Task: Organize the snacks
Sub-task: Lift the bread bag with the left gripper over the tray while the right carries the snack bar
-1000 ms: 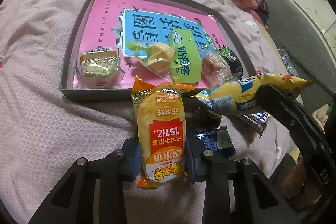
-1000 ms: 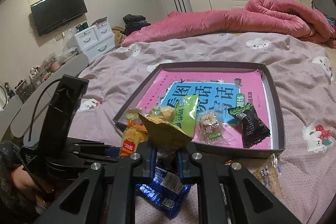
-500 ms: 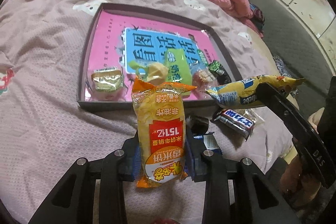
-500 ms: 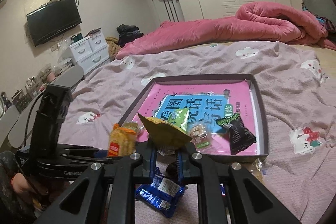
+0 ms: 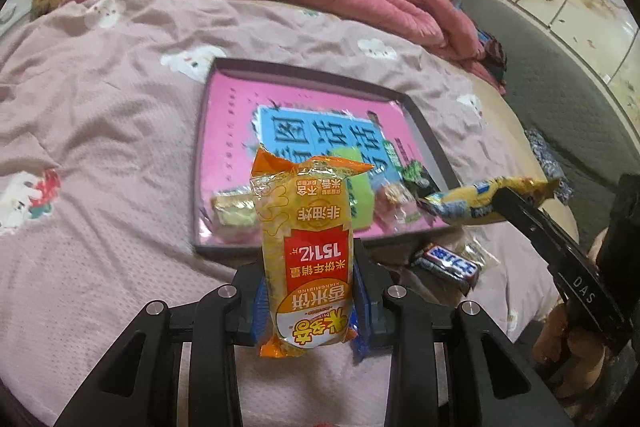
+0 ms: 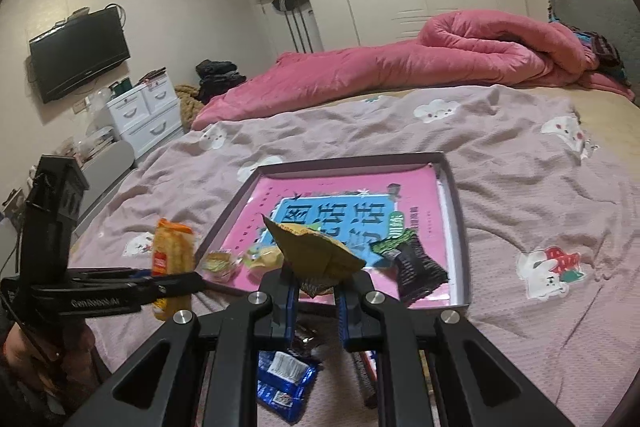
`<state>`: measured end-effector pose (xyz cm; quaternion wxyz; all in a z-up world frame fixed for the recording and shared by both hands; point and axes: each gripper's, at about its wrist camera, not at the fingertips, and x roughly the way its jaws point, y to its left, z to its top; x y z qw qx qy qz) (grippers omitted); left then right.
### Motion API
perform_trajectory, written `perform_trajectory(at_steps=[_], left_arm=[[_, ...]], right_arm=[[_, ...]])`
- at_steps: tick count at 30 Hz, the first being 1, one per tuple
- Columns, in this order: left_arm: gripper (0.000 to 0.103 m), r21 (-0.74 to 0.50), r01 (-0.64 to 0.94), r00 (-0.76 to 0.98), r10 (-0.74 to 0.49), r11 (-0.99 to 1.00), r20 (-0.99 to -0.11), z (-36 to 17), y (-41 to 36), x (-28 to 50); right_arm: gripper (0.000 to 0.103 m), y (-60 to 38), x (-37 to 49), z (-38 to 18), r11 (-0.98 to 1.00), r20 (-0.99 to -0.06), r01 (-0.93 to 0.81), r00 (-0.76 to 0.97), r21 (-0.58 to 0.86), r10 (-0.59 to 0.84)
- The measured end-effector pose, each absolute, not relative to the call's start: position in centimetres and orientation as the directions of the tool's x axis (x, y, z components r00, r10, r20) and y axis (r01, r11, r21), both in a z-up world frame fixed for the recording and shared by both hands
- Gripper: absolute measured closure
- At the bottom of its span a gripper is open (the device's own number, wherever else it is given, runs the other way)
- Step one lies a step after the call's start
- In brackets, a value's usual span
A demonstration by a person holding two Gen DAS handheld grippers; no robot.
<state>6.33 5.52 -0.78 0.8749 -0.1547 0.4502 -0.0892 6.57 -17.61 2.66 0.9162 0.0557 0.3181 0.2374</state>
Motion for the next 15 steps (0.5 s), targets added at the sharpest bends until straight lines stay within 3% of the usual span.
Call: perform_trajectory(at_steps=[15], left_arm=[[0.068,-0.306,-0.031,0.674,-0.206,0.951,-0.710,0.6,7.4,8.8]], right_arm=[[0.087,-18.9,7.5,3.3,0.912,-0.548,-0.327,0.728,0.250,0.411]])
